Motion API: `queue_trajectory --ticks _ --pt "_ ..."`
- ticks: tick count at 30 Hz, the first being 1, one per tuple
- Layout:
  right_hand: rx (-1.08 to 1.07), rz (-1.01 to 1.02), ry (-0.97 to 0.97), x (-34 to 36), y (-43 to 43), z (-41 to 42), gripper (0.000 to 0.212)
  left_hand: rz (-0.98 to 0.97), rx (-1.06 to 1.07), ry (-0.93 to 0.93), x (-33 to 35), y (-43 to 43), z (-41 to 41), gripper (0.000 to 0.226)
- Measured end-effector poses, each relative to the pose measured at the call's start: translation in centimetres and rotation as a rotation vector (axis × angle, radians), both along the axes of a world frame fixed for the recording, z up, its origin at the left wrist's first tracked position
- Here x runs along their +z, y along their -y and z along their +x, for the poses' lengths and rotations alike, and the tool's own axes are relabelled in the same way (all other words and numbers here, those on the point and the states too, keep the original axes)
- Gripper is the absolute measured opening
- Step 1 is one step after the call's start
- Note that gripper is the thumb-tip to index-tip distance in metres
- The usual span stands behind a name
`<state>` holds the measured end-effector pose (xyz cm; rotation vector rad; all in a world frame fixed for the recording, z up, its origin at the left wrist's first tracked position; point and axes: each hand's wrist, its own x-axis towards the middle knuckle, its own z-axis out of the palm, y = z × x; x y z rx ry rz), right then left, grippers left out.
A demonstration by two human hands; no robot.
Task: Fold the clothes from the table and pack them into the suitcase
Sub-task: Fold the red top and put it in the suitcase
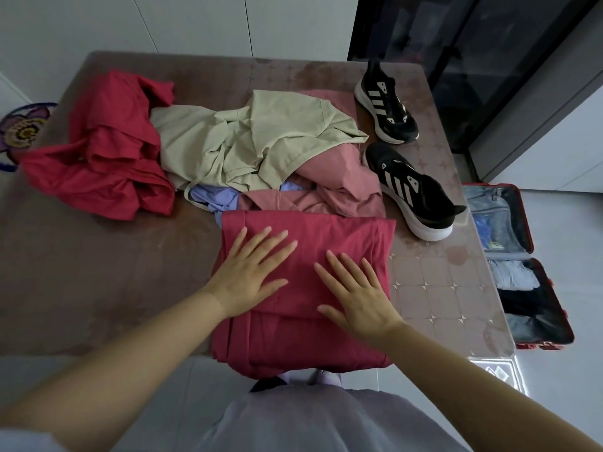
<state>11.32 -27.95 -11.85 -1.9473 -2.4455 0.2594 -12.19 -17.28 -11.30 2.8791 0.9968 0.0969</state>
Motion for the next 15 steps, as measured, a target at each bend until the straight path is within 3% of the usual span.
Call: queue_trajectory --ticks 8,15 --pt "0.000 -0.121 0.091 -2.2 0.0 1.0 0.065 0.006 0.027 -0.191 -4.6 0.2 -0.5 0.062" --pt "-0.107 -0.009 -0.079 1.7 -6.9 3.1 0.078 -0.042 0.135 0.110 0.4 -5.7 1.0 0.069"
